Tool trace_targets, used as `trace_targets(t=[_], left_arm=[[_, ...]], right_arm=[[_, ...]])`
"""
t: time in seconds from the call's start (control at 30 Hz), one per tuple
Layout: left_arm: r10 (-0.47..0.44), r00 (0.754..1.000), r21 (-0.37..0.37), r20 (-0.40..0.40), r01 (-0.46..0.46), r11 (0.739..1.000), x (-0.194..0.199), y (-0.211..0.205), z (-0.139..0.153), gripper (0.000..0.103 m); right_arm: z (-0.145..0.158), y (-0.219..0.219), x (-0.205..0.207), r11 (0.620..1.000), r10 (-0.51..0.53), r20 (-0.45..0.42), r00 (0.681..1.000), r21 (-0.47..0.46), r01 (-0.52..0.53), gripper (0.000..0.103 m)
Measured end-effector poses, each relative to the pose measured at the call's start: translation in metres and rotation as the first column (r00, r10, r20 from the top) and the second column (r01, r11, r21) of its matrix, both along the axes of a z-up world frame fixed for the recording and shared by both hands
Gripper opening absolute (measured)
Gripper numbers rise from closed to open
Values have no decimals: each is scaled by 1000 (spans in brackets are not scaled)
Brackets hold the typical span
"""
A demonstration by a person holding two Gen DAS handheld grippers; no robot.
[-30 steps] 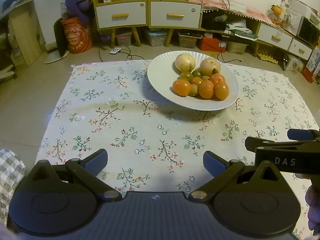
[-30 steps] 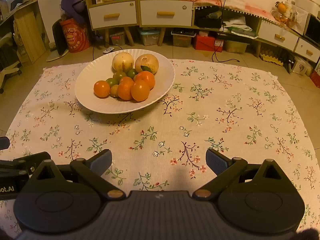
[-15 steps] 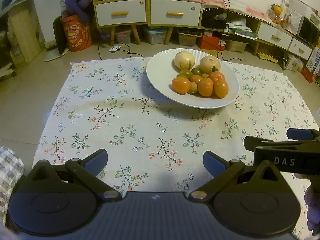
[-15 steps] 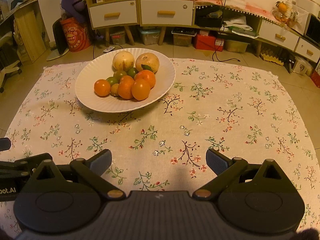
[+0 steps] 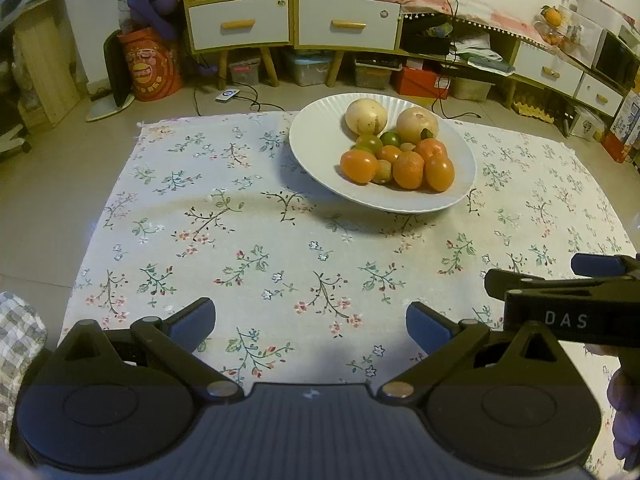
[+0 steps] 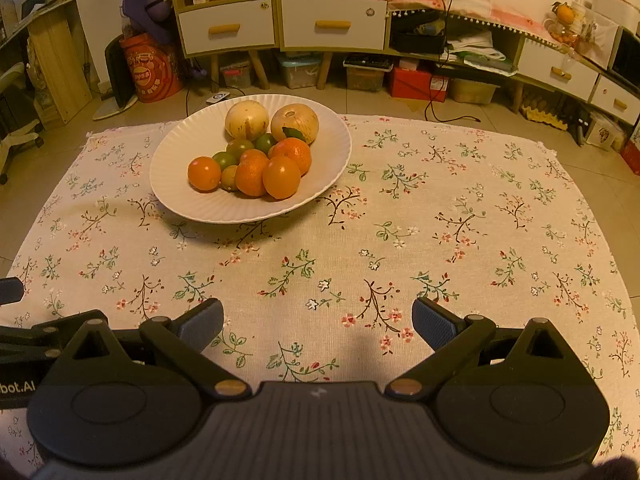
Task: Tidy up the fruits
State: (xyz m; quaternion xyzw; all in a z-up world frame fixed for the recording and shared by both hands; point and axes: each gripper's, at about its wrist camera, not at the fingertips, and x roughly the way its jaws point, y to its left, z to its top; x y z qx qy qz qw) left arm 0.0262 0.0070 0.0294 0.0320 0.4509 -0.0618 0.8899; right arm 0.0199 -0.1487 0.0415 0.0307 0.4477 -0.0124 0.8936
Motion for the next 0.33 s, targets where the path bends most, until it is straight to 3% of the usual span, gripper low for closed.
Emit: trace_targets(t=[0.33], left_arm=[[-3, 1000, 1, -4, 3, 1000, 0, -1, 0, 92]], right_arm=[[0, 0, 0, 1000, 0, 0, 1000, 2, 0, 101]])
